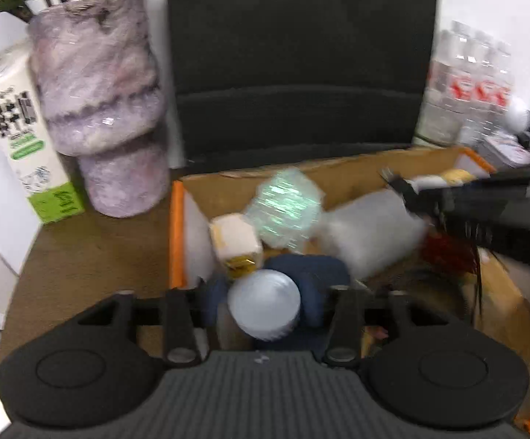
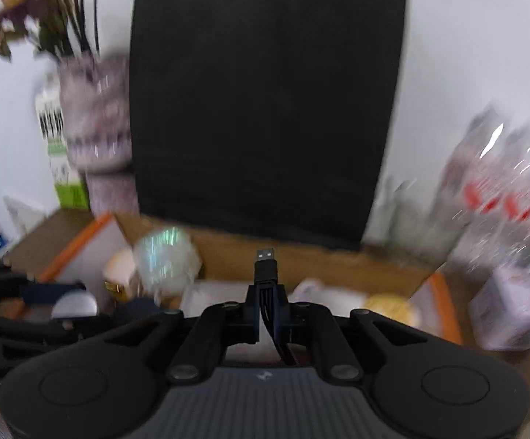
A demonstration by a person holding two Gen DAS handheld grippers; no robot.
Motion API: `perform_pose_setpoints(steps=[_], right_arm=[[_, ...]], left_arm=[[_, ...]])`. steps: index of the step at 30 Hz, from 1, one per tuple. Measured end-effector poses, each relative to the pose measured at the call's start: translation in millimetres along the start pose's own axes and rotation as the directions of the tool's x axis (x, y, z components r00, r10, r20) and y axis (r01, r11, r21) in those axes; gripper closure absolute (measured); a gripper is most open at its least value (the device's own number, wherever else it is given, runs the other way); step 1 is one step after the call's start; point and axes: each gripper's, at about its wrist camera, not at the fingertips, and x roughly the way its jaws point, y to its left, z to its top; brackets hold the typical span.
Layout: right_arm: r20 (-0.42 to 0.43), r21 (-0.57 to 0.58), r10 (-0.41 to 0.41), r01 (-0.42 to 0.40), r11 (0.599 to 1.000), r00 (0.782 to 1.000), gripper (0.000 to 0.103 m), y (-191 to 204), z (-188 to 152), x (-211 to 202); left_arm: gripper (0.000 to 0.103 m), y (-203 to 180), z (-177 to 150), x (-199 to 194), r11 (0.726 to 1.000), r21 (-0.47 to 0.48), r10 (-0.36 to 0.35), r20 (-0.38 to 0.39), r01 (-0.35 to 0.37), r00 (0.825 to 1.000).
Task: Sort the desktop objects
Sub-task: 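Carry the cap and cable into the cardboard box and release both, then withdraw both tools back over the table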
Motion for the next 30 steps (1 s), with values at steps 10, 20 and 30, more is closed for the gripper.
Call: perform_pose_setpoints(steps=[10, 20, 30], right_arm=[[0.152, 0.048, -0.015, 0.007, 0.999, 0.988, 0.067, 8.7, -40.5, -97.9], [0.133, 0.097, -0.075, 0.062, 0.993, 0.988, 0.048, 20.8, -176.2, -205.1], [0.142, 0.116, 0.028, -0.044, 0.992, 0.989, 0.032, 48.2, -288.2, -267.7]], left_arm=[[0.02, -13.6, -40.2, -105.1, 0.958, -0.284, 0.011, 0.165, 0.037, 0.986], [0.005, -83.1, -153.9, -196.6, 0.98, -0.193, -0.013, 0.213, 0.055, 0.977], [0.004, -105.3, -256.3, -244.4, 0.994, -0.07, -0.068, 0.168, 0.081, 0.983]])
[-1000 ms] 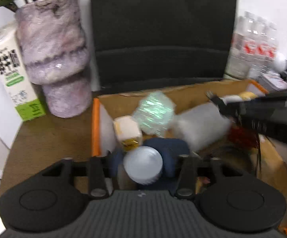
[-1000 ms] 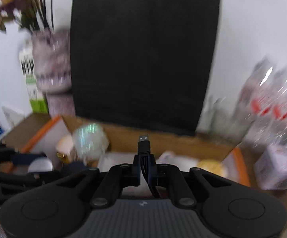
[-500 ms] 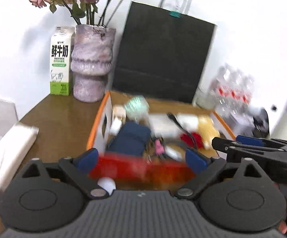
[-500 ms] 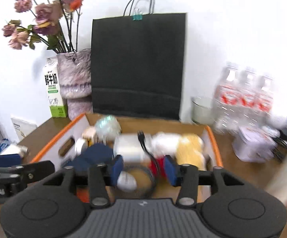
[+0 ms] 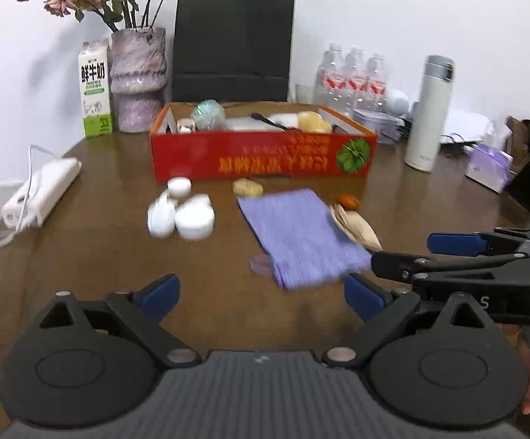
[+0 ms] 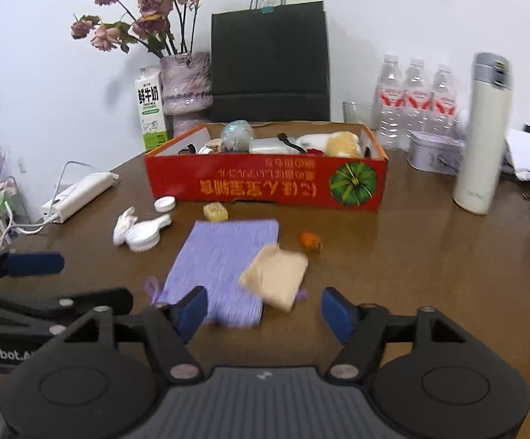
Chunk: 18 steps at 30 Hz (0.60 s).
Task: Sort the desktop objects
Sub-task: 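Withdraw both tools back over the table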
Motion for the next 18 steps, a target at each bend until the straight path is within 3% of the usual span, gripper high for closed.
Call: perform_pose_setpoints(steps=[2, 6, 18], right_arm=[[0.006, 0.019, 0.015, -0.015, 1.0, 1.0, 0.031, 1.7, -12.4, -8.4], [-0.001, 0.007, 0.018, -0.018, 1.0, 1.0, 0.02, 1.7, -27.1, -14.7], [-0.032, 0.041, 0.005, -0.004, 0.999, 0.999, 0.019, -1.6, -32.1, -12.7]], left_arm=[[0.004, -0.2, -10.1, -9.2, 1.0, -0.002, 0.003, -0.003, -0.003, 1.0], [0.002, 2.0, -24.1, -15.5, 0.998, 0.025, 0.049, 0.019, -0.049, 0.999], [0.001, 12.7, -30.6, -4.1, 0.998, -0.032, 0.055, -0.039, -0.056, 0.998]])
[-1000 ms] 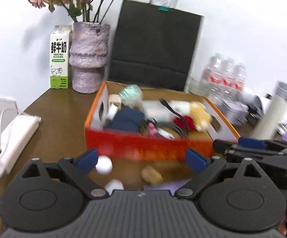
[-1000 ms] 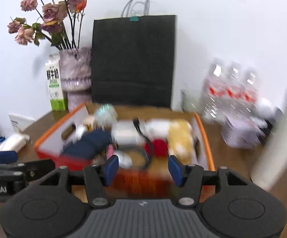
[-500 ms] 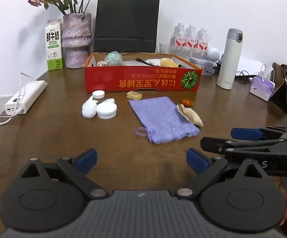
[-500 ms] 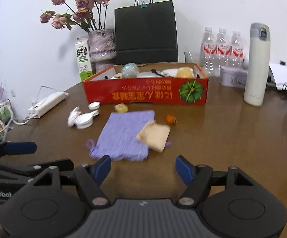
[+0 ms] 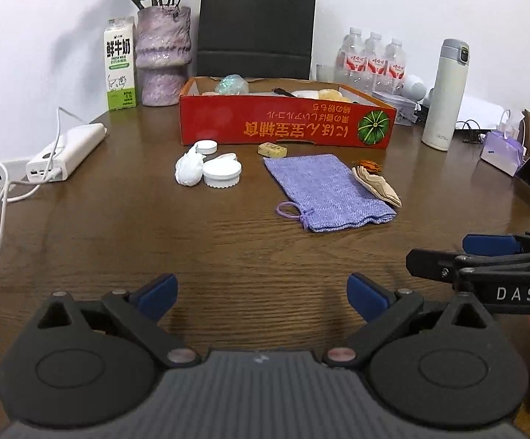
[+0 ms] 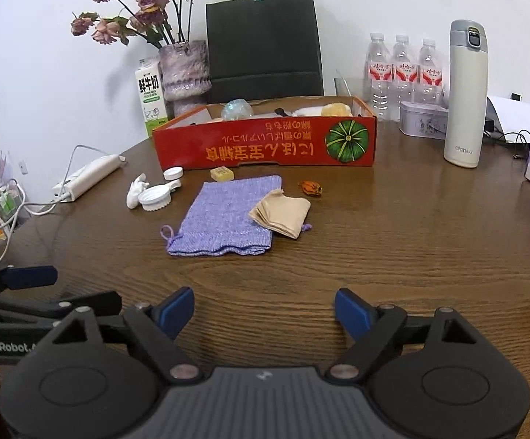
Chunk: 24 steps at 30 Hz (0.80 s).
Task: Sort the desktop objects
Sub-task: 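Withdraw both tools back over the table, then grasp the white tissue with the left tool while the right tool grasps the beige cloth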
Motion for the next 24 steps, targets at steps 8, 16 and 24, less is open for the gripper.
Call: perform_pose_setpoints(steps=[8, 16, 24], right_arm=[[-0.008, 0.006, 0.004, -0.004, 1.0, 1.0, 0.019, -1.8, 0.8, 2.0], [0.049, -0.052, -0.016, 0.019, 0.998, 0.999, 0.02, -5.0, 33.9, 13.7], [-0.018, -0.08, 0.005, -0.006, 0.997, 1.0, 0.033, -3.5, 71.2, 69.3]], left_arm=[[0.001, -0.3, 1.4, 6.5, 1.0, -0.018, -0.01, -0.035, 0.01, 0.999], [0.001, 4.6, 20.2, 13.9, 0.999, -0.002, -0.038, -0.002, 0.038, 0.999], [0.014, 40.5, 77.5, 65.7, 0.997, -0.076, 0.028, 0.022, -0.026, 0.999]])
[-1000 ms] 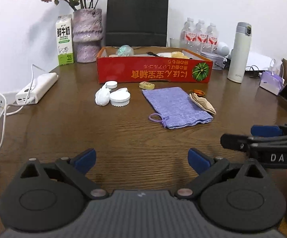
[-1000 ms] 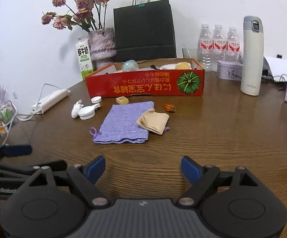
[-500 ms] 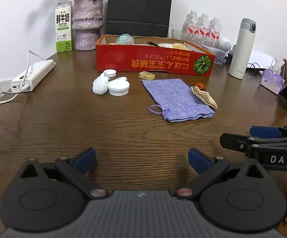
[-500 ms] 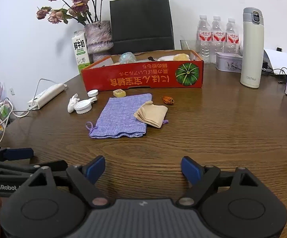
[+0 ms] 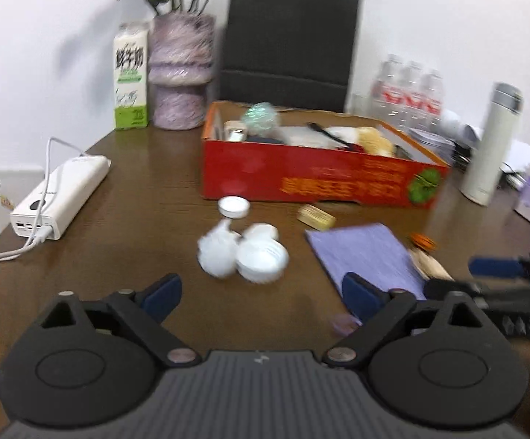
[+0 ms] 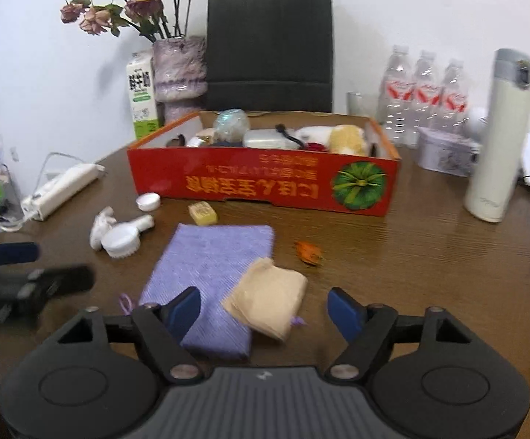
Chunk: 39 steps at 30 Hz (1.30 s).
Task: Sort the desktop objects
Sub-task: 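Grasp the white tissue with the left tool while the right tool grasps the beige cloth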
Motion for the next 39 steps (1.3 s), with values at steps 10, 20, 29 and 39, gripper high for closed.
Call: perform_pose_setpoints(steps=[10, 20, 29, 39], right_arm=[[-0.025, 0.004, 0.043, -0.043, 0.999, 0.999, 0.097, 4.8, -4.9, 14.4], [0.106, -0.03, 0.052, -0.049, 0.998, 0.993, 0.099, 10.8, 0.7, -57.6], [-0.019, -0.098, 0.104, -0.105, 0.99, 0.994, 0.099, 35.6, -65.6, -97.0], [-0.016, -0.121, 0.089, -0.09, 0.989, 0.996, 0.045, 36.6, -88.0, -117.5]], left_arm=[[0.08, 51.0, 23.3, 54.1, 0.968, -0.248, -0.051, -0.079, 0.03, 0.996], [0.083, 27.1, 10.7, -39.5, 0.978, -0.195, -0.052, 0.101, 0.071, 0.994], [0.083, -26.3, -68.8, -99.4, 0.976, 0.043, -0.213, -0.05, 0.215, 0.976], [0.023, -38.4, -85.0, -114.2, 0.944, 0.224, -0.239, -0.033, 0.241, 0.97]])
